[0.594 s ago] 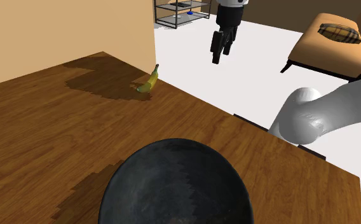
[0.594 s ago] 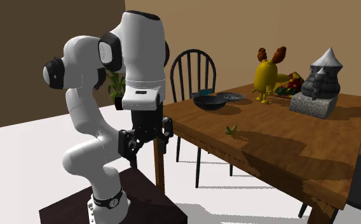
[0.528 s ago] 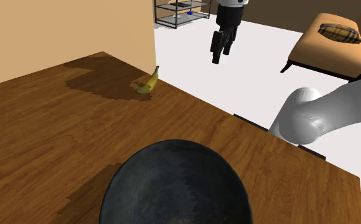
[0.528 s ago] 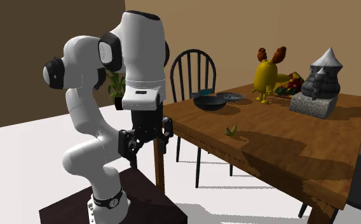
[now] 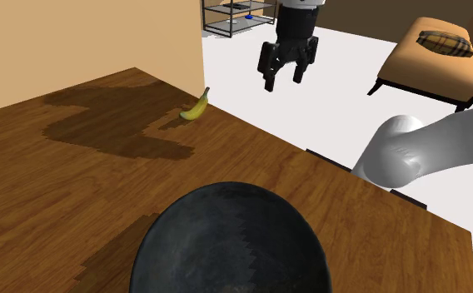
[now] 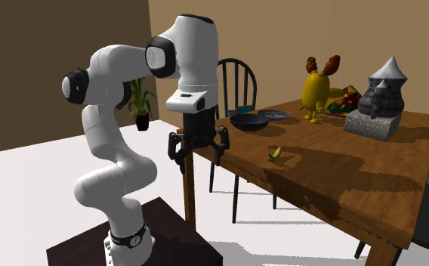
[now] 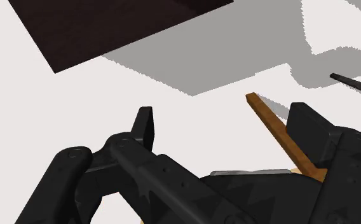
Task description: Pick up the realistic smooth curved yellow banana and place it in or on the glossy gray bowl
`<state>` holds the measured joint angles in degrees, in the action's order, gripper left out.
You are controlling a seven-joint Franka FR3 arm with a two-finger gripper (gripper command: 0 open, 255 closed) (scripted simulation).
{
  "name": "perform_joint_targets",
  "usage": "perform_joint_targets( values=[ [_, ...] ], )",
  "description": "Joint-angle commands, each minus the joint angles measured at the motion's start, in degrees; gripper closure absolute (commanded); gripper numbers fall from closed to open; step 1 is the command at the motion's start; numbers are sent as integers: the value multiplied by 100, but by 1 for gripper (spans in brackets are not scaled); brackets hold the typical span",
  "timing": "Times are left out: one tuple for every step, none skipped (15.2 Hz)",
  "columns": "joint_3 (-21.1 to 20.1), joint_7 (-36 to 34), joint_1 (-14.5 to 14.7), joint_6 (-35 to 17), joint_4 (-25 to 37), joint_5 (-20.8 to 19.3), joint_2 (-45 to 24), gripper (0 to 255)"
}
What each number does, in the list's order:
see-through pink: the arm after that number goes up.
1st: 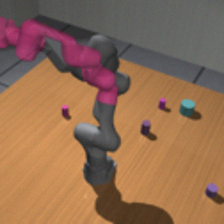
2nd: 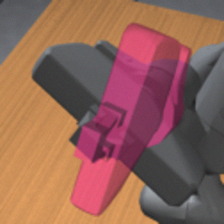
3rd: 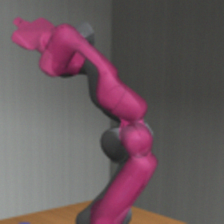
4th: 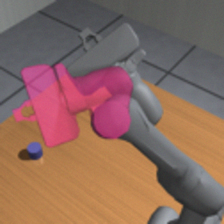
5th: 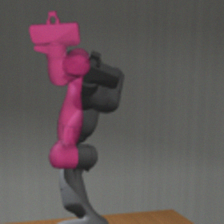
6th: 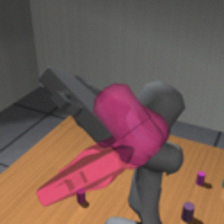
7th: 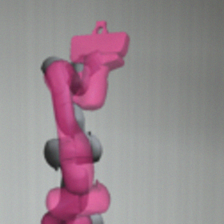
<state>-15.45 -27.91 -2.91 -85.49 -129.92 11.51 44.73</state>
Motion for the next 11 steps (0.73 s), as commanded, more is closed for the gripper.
perform_joint_targets(
  values=[
    [-365,-894,-131,62,154,292,-9,0],
    [-542,-1301,-210,65,252,418,-51,0],
    [-720,-1708,-297,64,362,536,-107,0],
    [-901,-2114,-390,57,484,647,-175,0],
    [-1083,-2521,-491,45,617,749,-255,0],
    [-1268,-2928,-599,30,761,841,-347,0],
    [-1456,-3334,-718,10,916,923,-450,0],
    [-1646,-3742,-842,-13,1082,991,-565,0],
    [-1838,-4152,-971,-40,1257,1045,-691,0],
    [-2039,-4562,-1114,-68,1442,1088,-827,0],
    [-2244,-4974,-1264,-98,1637,1114,-974,0]
  ],
)
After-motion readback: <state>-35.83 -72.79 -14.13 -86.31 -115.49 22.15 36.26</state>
